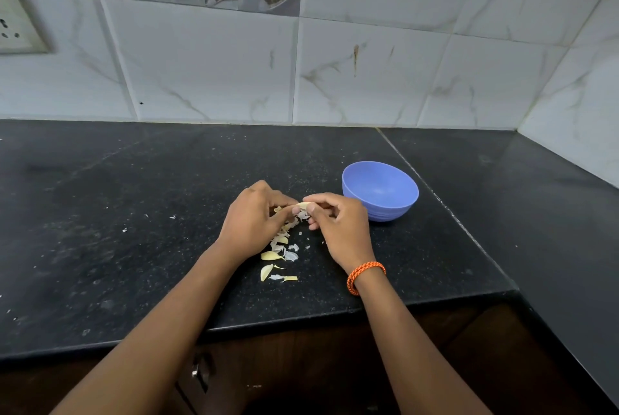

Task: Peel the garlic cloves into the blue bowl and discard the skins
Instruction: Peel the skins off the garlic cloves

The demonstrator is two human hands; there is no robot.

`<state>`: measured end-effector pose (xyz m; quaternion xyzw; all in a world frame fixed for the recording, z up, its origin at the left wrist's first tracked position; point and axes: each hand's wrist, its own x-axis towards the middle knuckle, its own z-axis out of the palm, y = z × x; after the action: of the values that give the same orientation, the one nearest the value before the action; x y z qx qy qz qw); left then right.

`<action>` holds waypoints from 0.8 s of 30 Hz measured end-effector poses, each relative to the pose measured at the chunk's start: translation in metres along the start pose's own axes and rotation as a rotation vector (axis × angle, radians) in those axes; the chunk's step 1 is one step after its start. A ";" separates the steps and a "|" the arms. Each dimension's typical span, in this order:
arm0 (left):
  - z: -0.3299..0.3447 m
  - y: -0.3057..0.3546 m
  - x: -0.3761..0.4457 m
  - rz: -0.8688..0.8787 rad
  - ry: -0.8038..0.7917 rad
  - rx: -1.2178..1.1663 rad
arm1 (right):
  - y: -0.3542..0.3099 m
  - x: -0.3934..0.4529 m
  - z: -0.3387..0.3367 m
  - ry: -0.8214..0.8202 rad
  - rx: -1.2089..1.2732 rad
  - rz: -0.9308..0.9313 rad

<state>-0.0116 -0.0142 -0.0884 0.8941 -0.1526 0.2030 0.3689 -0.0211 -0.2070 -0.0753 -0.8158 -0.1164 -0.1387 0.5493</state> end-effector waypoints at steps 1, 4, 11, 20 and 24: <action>0.000 0.001 0.000 0.005 -0.009 -0.026 | 0.000 0.000 -0.002 0.012 0.011 -0.001; -0.001 0.001 0.000 -0.042 0.014 -0.173 | 0.001 0.000 -0.004 0.041 0.030 -0.003; -0.004 0.003 0.001 -0.073 -0.007 -0.406 | -0.002 -0.002 -0.003 0.065 0.160 -0.013; 0.001 -0.003 -0.001 -0.052 0.001 -0.121 | -0.004 -0.001 -0.007 0.036 0.289 0.147; 0.002 -0.002 0.001 -0.033 0.012 -0.033 | -0.003 0.006 -0.012 0.064 -0.051 -0.057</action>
<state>-0.0097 -0.0142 -0.0907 0.8891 -0.1390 0.1997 0.3876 -0.0179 -0.2172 -0.0662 -0.8209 -0.1185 -0.1832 0.5277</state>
